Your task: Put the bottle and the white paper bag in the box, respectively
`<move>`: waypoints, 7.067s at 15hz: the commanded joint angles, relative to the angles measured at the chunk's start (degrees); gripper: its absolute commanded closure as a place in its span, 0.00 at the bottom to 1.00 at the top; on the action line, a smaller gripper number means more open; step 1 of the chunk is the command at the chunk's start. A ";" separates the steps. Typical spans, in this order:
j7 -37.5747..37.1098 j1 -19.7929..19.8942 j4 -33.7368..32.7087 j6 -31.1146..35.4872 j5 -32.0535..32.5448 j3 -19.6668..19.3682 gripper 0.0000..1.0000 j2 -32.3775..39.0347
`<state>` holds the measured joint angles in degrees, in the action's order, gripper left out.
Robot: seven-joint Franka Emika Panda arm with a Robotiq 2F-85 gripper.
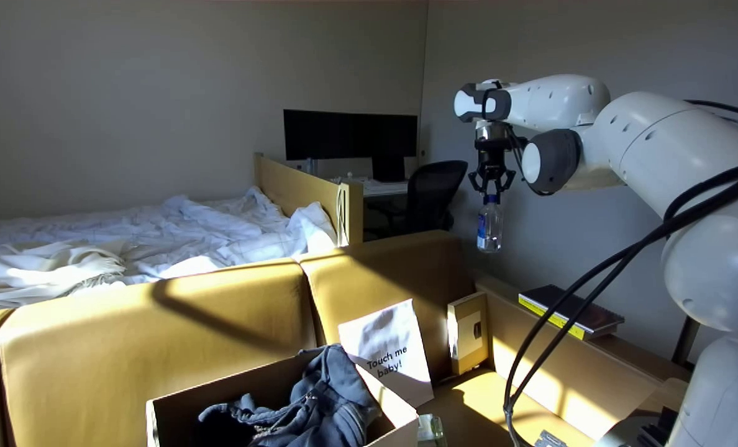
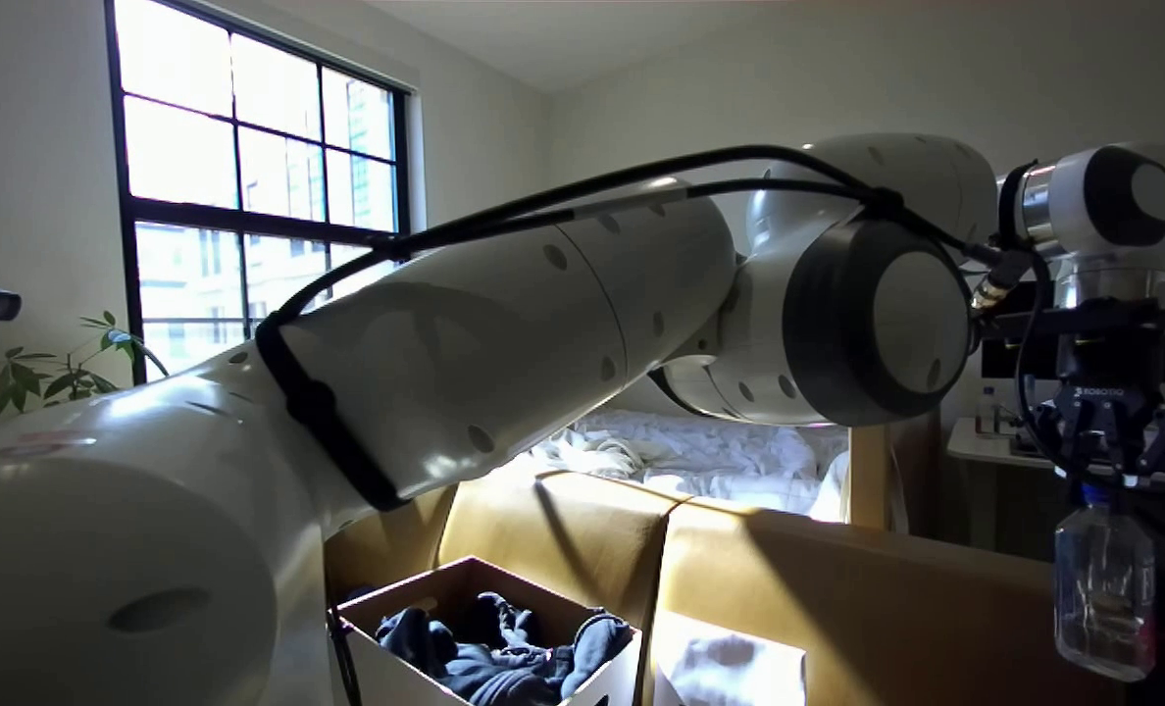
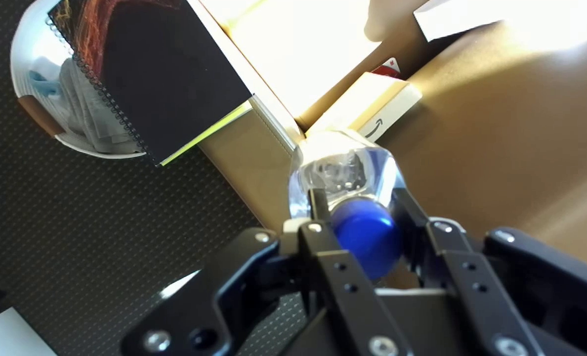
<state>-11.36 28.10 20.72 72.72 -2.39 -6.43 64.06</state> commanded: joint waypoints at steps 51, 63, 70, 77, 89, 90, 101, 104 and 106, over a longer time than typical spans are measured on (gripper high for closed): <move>41.10 -47.38 2.31 -8.52 5.78 10.64 0.90 0.06; 59.29 -62.66 3.94 -8.00 12.85 9.97 0.90 6.94; 70.98 -62.96 1.61 -7.15 16.40 7.51 0.08 6.37; 65.44 -53.39 1.17 -9.98 11.78 8.00 0.00 0.26; 46.85 -38.06 0.12 -12.91 5.28 8.79 0.00 19.35; 44.87 -37.04 -0.15 -13.08 4.92 8.95 0.00 21.35; 24.40 -28.34 10.87 -9.98 -4.68 11.74 0.00 21.94; 27.40 -30.30 8.74 -13.17 -2.99 11.59 0.00 21.86; 27.09 -30.25 8.75 -13.17 -3.11 11.70 0.00 21.86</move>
<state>15.83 -2.23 29.62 59.67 -5.75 4.97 85.92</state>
